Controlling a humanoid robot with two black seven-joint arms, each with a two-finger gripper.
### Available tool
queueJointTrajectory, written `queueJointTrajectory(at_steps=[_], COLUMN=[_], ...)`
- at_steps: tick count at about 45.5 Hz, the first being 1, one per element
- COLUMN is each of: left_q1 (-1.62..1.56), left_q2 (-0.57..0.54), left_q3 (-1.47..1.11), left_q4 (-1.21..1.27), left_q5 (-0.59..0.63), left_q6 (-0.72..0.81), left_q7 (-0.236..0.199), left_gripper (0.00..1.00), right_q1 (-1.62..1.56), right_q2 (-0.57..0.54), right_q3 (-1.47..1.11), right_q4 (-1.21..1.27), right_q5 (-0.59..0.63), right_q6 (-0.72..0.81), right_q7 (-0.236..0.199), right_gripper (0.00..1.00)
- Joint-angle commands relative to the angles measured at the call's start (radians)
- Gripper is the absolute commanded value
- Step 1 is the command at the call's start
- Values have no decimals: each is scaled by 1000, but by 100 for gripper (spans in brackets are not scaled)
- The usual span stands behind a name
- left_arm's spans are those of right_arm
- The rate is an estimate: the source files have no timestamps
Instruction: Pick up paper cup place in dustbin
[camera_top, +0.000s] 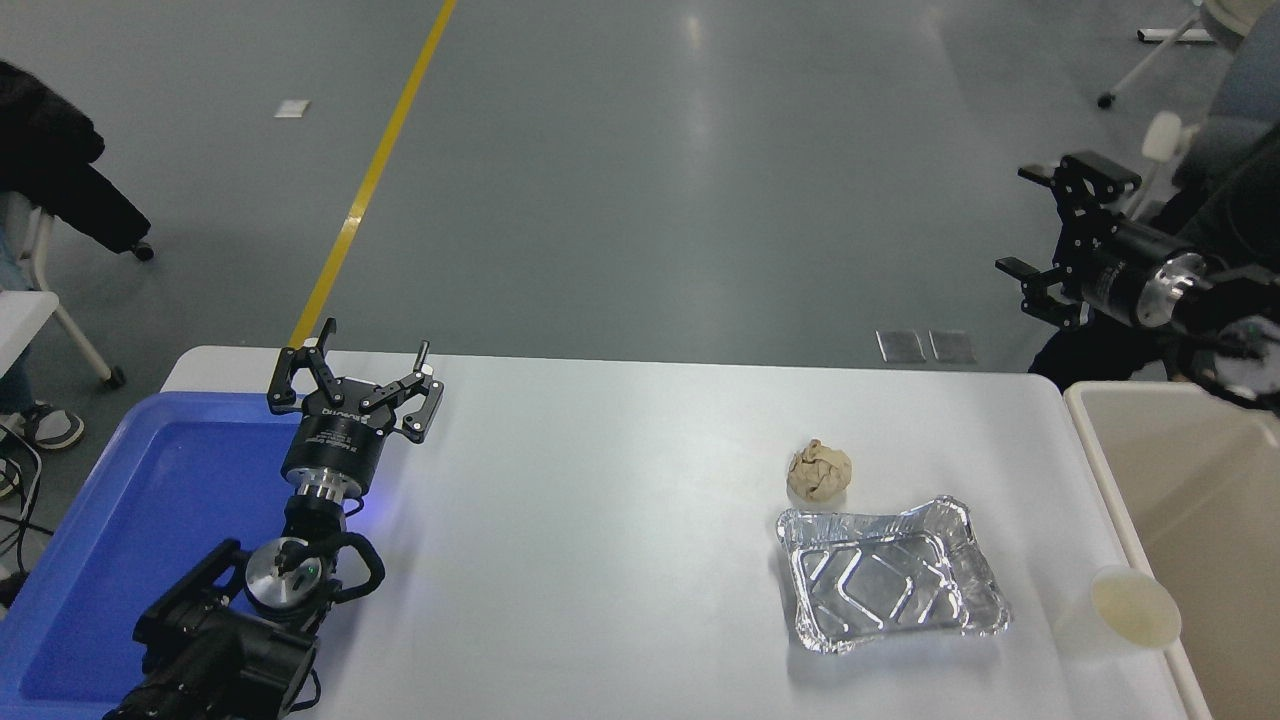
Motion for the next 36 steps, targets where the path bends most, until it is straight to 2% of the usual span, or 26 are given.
queueJointTrajectory(at_steps=[1, 8, 18, 25, 36], left_q1=[0, 0, 0, 0, 2], left_q2=[0, 0, 0, 0, 0], left_q3=[1, 1, 1, 1, -1], left_q4=[0, 0, 0, 0, 0], left_q5=[0, 0, 0, 0, 0], left_q6=[0, 0, 2, 2, 2], left_q7=[0, 0, 0, 0, 0], left_gripper=[99, 99, 99, 99, 99], right_q1=[405, 684, 992, 1223, 1359], right_q2=[-140, -128, -100, 1, 111], right_q3=[-569, -898, -1145, -1341, -1455], right_q4=[221, 376, 648, 853, 924], right_q5=[-9, -27, -213, -255, -296], right_q6=[4, 10, 12, 21, 165], right_q7=[1, 5, 7, 9, 12], right_gripper=[100, 100, 100, 100, 100])
